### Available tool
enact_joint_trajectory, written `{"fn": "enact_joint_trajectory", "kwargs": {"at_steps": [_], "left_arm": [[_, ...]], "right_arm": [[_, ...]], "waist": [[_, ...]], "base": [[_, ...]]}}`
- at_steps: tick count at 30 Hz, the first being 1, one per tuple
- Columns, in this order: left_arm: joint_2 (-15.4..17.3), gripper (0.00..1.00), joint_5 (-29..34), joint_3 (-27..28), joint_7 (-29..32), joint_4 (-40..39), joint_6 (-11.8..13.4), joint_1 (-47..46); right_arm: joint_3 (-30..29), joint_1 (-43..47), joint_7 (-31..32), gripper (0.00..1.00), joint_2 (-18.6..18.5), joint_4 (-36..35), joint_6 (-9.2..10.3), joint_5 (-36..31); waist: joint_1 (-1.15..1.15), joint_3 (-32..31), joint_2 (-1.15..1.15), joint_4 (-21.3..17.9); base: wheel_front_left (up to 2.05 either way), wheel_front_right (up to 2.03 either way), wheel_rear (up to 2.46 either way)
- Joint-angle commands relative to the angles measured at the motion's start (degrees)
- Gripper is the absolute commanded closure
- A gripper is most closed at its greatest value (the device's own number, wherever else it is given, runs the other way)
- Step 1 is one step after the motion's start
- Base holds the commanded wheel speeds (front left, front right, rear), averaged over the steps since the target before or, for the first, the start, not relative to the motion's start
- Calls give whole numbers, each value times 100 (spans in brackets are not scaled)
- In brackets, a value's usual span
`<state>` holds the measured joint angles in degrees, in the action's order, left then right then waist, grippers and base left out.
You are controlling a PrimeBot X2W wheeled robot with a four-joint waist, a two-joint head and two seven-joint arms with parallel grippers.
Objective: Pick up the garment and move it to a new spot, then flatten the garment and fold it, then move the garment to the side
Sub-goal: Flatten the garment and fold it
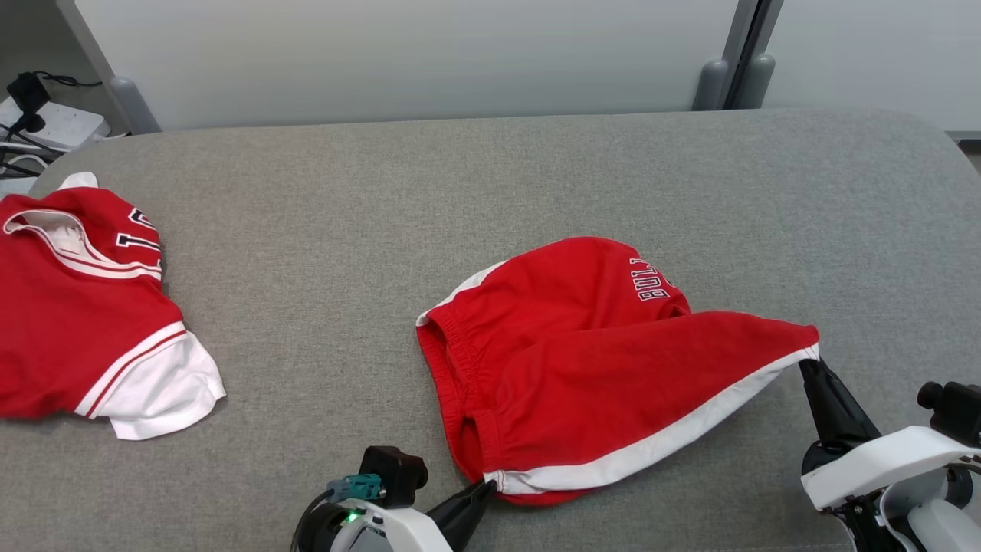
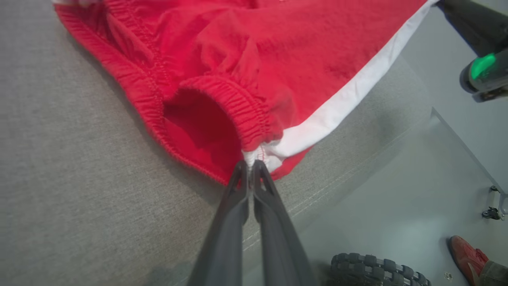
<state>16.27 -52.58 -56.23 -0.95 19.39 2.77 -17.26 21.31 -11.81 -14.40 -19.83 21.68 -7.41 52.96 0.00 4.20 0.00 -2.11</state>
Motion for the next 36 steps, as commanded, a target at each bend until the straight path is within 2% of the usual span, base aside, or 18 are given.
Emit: {"fn": "enact_joint_trajectory", "kwargs": {"at_steps": [1, 6, 9, 10, 11, 13, 14, 17, 20, 25, 28, 29, 30, 34, 36], "left_arm": [[107, 100, -48, 216, -100, -200, -65, -243], [345, 100, -346, 600, -331, -817, -219, -216], [622, 100, -723, 936, -289, -1387, -398, -232], [622, 100, -723, 936, -289, -1387, -398, -232], [857, 100, -985, 1169, -210, -1828, -506, -259], [1078, 100, -1327, 1428, -94, -2352, -580, -281], [1078, 100, -1327, 1428, -94, -2352, -580, -281], [1365, 100, -1891, 1834, 95, -3210, -641, -344], [1577, 100, -2394, 2254, 244, -4056, -582, -488], [1713, 100, -3245, 2816, 532, -4929, -260, -823], [1795, 100, -3377, 2804, 795, -4748, -140, -1027], [1727, 100, -3282, 2682, 887, -4239, -158, -1210], [1682, 100, -3117, 2604, 898, -3885, -188, -1362], [1309, 100, -2072, 2325, 593, -1998, -356, -2359], [1094, 100, -1551, 2317, 227, -941, -491, -3049]], "right_arm": [[30, -107, -60, 100, -146, -152, -8, -3], [-68, -167, -60, 100, -221, -388, -8, -107], [-112, -265, -60, 100, -377, -681, -8, -144], [-112, -265, -60, 100, -377, -681, -8, -144], [-126, -338, -60, 100, -561, -884, -8, -148], [-147, -411, -55, 100, -781, -1135, -8, -124], [-147, -411, -55, 100, -781, -1135, -8, -124], [-269, -492, 54, 100, -1172, -1604, -8, -66], [-643, -475, 233, 100, -1585, -2222, -8, -22], [-1450, -352, 808, 100, -2000, -3308, -8, 94], [-1472, -399, 1412, 100, -1836, -3460, -8, 113], [-1208, -625, 1830, 100, -1586, -3207, -8, 96], [-1058, -838, 1993, 100, -1422, -2973, -8, 63], [-353, -2350, 2346, 100, -700, -1425, -8, -361], [-144, -3404, 2049, 100, -224, -290, -8, -773]], "waist": [[0, -40, 0, 11], [0, -198, 0, 20], [0, -321, 0, 12], [0, -321, 0, 12], [0, -422, 0, -4], [0, -499, 0, -23], [0, -499, 0, -23], [0, -602, 0, -42], [0, -687, 0, -50], [0, -750, 0, -97], [0, -713, 0, -134], [0, -642, 0, -140], [0, -584, 0, -150], [0, -313, 0, -285], [0, -204, 0, -435]], "base": [[0, 0, 0], [0, 0, 0], [0, 0, 0], [0, 0, 0], [0, 0, 0], [0, 0, 0], [0, 0, 0], [0, 0, 0], [0, 0, 0], [0, 0, 0], [0, 0, 0], [0, 0, 0], [0, 0, 0], [0, 0, 0], [0, 0, 0]]}}
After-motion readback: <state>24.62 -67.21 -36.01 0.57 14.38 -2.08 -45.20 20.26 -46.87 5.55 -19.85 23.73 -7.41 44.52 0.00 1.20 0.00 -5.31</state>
